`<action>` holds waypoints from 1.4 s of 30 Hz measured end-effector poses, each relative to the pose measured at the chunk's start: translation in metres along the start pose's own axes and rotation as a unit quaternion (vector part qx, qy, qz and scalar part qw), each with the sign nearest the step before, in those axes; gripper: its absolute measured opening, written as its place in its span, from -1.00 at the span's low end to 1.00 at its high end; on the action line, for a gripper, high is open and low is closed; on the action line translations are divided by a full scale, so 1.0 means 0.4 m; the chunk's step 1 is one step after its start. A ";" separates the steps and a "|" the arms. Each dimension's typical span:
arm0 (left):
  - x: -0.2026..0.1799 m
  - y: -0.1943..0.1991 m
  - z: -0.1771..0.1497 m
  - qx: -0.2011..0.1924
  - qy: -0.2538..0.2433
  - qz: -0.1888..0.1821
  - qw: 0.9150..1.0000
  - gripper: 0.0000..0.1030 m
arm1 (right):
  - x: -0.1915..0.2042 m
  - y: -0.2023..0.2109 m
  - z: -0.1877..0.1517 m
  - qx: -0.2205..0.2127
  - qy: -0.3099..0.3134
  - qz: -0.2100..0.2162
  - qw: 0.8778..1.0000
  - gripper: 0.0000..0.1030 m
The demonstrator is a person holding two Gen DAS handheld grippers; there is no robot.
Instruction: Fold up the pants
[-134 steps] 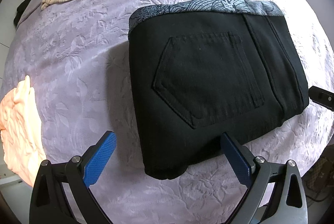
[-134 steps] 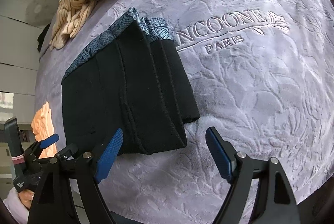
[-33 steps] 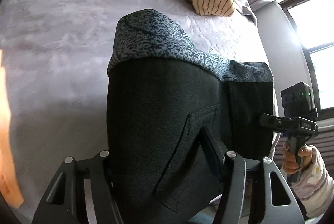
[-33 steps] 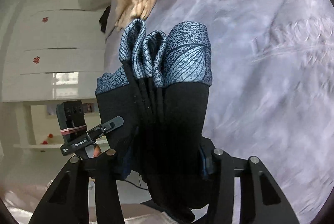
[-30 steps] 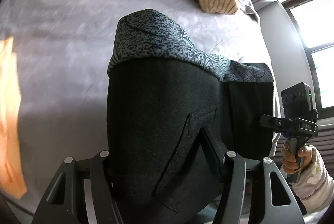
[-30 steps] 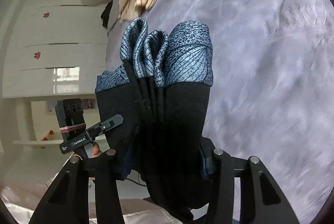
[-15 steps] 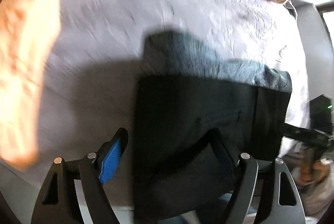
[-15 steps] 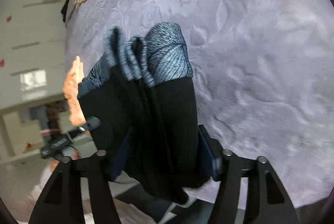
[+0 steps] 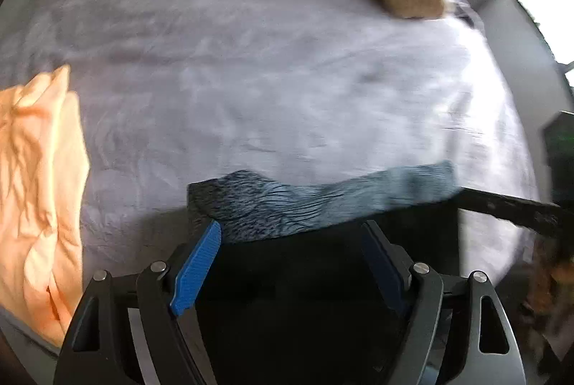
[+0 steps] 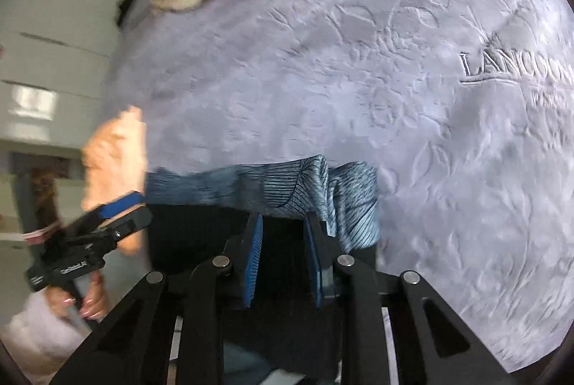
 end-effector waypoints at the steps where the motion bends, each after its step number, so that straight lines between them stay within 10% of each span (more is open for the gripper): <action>1: 0.018 -0.015 0.000 0.003 0.019 0.007 1.000 0.58 | -0.017 -0.018 0.001 0.002 -0.001 -0.006 1.000 -0.54; 7: 0.110 -0.080 -0.001 0.024 0.107 -0.008 0.994 0.58 | -0.072 -0.069 0.030 -0.004 -0.029 -0.003 1.000 -0.58; 16: 0.099 -0.005 -0.019 0.015 0.066 0.030 0.997 0.59 | -0.060 -0.019 -0.003 -0.005 -0.002 -0.010 1.000 -0.50; 21: 0.085 0.053 -0.070 0.017 0.028 0.048 0.998 0.59 | -0.101 0.041 -0.079 0.009 -0.030 0.015 0.999 0.18; 33: 0.017 0.040 -0.150 0.049 -0.028 0.061 0.997 0.59 | -0.199 -0.020 -0.320 0.095 -0.172 0.128 0.972 0.18; 36: 0.002 0.042 -0.147 0.047 -0.037 0.064 0.996 1.00 | -0.192 -0.046 -0.317 0.107 -0.184 0.143 0.967 -0.08; 42: 0.000 0.038 -0.152 0.049 -0.042 0.069 0.996 1.00 | -0.140 0.022 -0.272 0.066 -0.115 0.137 0.982 -0.57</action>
Point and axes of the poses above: each gripper's, at about its wrist camera, not at the fingertips, and y roughly against the way its jaws point, x to its left, z to its top, the point moved 6 cm from there along -y, roughly the way its jaws point, and after that the axes turned 6 degrees about -y, right-handed, at the moved point
